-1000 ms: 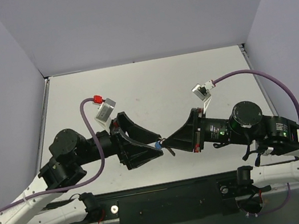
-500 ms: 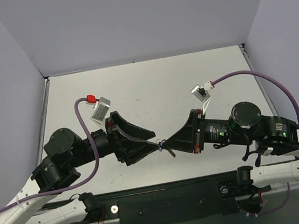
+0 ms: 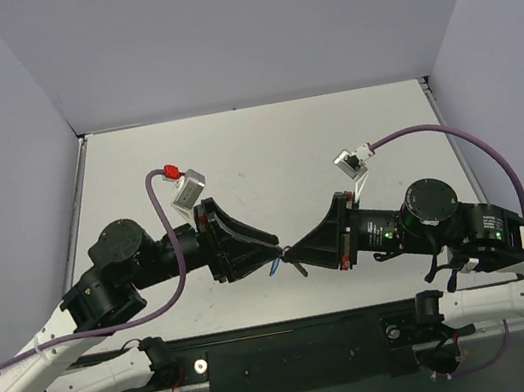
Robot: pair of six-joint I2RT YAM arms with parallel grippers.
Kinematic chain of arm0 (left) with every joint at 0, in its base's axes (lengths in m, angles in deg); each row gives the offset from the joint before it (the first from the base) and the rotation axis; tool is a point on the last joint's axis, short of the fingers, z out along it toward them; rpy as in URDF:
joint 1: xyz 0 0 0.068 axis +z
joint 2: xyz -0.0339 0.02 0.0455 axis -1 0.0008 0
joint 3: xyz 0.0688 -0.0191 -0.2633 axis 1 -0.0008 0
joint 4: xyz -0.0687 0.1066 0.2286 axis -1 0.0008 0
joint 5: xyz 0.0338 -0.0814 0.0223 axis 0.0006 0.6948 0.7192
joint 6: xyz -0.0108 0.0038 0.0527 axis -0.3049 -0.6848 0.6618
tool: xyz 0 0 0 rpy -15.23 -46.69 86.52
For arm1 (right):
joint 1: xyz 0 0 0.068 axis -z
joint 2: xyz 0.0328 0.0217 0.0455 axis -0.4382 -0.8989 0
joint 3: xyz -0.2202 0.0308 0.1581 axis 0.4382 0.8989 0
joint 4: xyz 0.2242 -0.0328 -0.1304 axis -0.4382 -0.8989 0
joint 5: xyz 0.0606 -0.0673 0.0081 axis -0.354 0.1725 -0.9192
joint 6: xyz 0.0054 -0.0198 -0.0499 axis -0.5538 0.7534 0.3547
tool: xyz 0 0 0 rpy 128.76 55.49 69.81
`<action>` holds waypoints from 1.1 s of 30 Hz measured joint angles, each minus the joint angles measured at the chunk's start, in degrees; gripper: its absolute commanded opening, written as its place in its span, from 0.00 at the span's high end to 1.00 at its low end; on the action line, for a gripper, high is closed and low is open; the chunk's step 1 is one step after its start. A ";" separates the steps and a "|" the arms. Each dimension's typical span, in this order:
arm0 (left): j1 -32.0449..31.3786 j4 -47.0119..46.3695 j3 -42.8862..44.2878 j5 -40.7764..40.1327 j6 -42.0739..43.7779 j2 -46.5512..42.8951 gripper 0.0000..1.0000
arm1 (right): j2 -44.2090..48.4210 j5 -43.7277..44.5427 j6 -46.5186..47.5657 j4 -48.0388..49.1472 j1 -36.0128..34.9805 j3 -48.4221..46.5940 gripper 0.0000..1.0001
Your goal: Remove the keys from the keyring
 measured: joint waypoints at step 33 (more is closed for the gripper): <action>0.00 -6.40 -0.20 2.29 -5.57 -0.79 1.00 | 2.89 3.89 3.06 -0.61 0.00 0.46 0.61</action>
